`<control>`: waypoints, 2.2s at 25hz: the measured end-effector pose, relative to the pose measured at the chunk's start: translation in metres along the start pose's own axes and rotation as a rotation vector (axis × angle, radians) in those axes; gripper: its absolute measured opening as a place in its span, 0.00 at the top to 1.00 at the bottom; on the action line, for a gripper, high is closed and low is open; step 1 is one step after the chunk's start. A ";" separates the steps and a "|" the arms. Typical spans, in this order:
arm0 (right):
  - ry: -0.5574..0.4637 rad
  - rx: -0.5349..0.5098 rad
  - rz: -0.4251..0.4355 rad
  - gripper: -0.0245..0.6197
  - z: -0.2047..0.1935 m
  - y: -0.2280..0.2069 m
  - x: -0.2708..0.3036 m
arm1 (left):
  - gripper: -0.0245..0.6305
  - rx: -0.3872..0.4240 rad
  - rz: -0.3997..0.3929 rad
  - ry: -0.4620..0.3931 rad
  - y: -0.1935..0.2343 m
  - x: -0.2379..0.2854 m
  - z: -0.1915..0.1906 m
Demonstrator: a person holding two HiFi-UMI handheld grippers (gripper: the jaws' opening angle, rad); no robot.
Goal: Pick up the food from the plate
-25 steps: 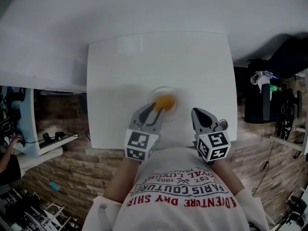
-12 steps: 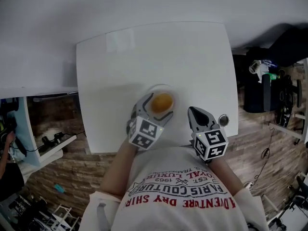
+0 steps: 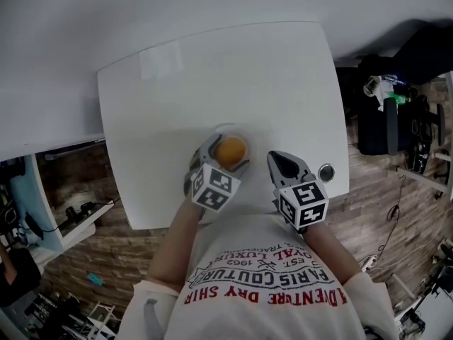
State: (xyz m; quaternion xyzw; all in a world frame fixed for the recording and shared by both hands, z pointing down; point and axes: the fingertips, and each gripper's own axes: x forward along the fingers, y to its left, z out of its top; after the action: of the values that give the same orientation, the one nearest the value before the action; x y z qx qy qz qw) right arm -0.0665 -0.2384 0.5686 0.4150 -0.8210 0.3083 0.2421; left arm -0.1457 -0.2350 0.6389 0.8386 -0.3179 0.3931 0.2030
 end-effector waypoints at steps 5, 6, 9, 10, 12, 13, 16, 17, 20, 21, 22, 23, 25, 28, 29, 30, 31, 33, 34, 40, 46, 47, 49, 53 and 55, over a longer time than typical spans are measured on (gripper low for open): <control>0.007 0.016 0.003 0.94 -0.003 -0.006 0.004 | 0.33 0.035 0.035 0.069 0.001 0.010 -0.006; 0.009 0.021 0.005 0.94 -0.004 -0.007 0.003 | 0.33 0.037 0.039 0.075 0.000 0.011 -0.006; 0.017 0.025 0.007 0.94 -0.009 -0.008 0.000 | 0.34 0.030 0.048 0.078 0.000 0.012 -0.005; 0.019 0.025 0.008 0.94 -0.010 -0.008 -0.001 | 0.34 0.030 0.051 0.078 0.000 0.012 -0.005; 0.022 0.025 0.011 0.94 -0.011 -0.007 -0.002 | 0.38 0.032 0.051 0.075 0.001 0.012 -0.004; 0.023 0.023 0.014 0.94 -0.011 -0.006 -0.002 | 0.38 0.033 0.049 0.074 0.001 0.012 -0.004; 0.023 0.013 0.020 0.94 -0.011 -0.003 -0.004 | 0.39 0.038 0.047 0.075 0.001 0.012 -0.004; 0.022 0.011 0.022 0.94 -0.011 -0.003 -0.004 | 0.39 0.037 0.048 0.076 0.000 0.011 -0.005; 0.013 0.004 0.027 0.94 -0.007 -0.001 -0.007 | 0.39 0.034 0.057 0.078 0.001 0.009 -0.004; 0.008 0.001 0.028 0.94 -0.005 -0.001 -0.008 | 0.39 0.031 0.063 0.071 0.001 0.007 -0.002; 0.003 -0.004 0.030 0.94 -0.003 -0.001 -0.010 | 0.39 0.023 0.069 0.059 0.001 0.004 0.001; -0.003 -0.008 0.031 0.94 -0.001 -0.001 -0.011 | 0.39 0.013 0.076 0.044 0.001 0.000 0.003; -0.014 -0.013 0.031 0.94 0.001 0.001 -0.013 | 0.39 -0.013 0.095 0.013 0.003 -0.009 0.009; -0.038 -0.018 0.029 0.94 0.010 0.004 -0.018 | 0.39 -0.062 0.131 -0.050 0.007 -0.029 0.020; -0.050 -0.020 0.029 0.94 0.015 0.006 -0.021 | 0.39 -0.083 0.144 -0.079 0.009 -0.036 0.026; -0.064 -0.023 0.030 0.94 0.021 0.008 -0.024 | 0.39 -0.102 0.159 -0.110 0.011 -0.045 0.031; -0.079 -0.028 0.031 0.94 0.027 0.010 -0.026 | 0.39 -0.117 0.177 -0.143 0.014 -0.054 0.038; -0.110 -0.043 0.035 0.94 0.040 0.013 -0.030 | 0.39 -0.136 0.216 -0.210 0.019 -0.075 0.054; -0.126 -0.052 0.037 0.94 0.046 0.015 -0.033 | 0.39 -0.144 0.235 -0.246 0.022 -0.086 0.062; -0.223 -0.116 0.029 0.94 0.084 0.031 -0.049 | 0.39 -0.251 0.350 -0.486 0.040 -0.155 0.094; -0.310 -0.177 0.022 0.94 0.111 0.047 -0.063 | 0.39 -0.244 0.467 -0.630 0.052 -0.212 0.114; -0.327 -0.184 0.025 0.94 0.114 0.050 -0.067 | 0.39 -0.241 0.478 -0.653 0.051 -0.220 0.117; -0.361 -0.201 0.034 0.94 0.120 0.056 -0.072 | 0.39 -0.251 0.490 -0.699 0.051 -0.234 0.122; -0.421 -0.221 0.059 0.94 0.129 0.066 -0.079 | 0.39 -0.244 0.492 -0.761 0.047 -0.250 0.129; -0.436 -0.237 0.065 0.94 0.131 0.069 -0.082 | 0.39 -0.244 0.483 -0.772 0.044 -0.252 0.131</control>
State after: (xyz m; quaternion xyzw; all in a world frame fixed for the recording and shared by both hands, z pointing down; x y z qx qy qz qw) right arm -0.0978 -0.2553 0.4031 0.4139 -0.8971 0.1207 0.0964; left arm -0.2298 -0.2496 0.3647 0.7954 -0.6001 0.0485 0.0696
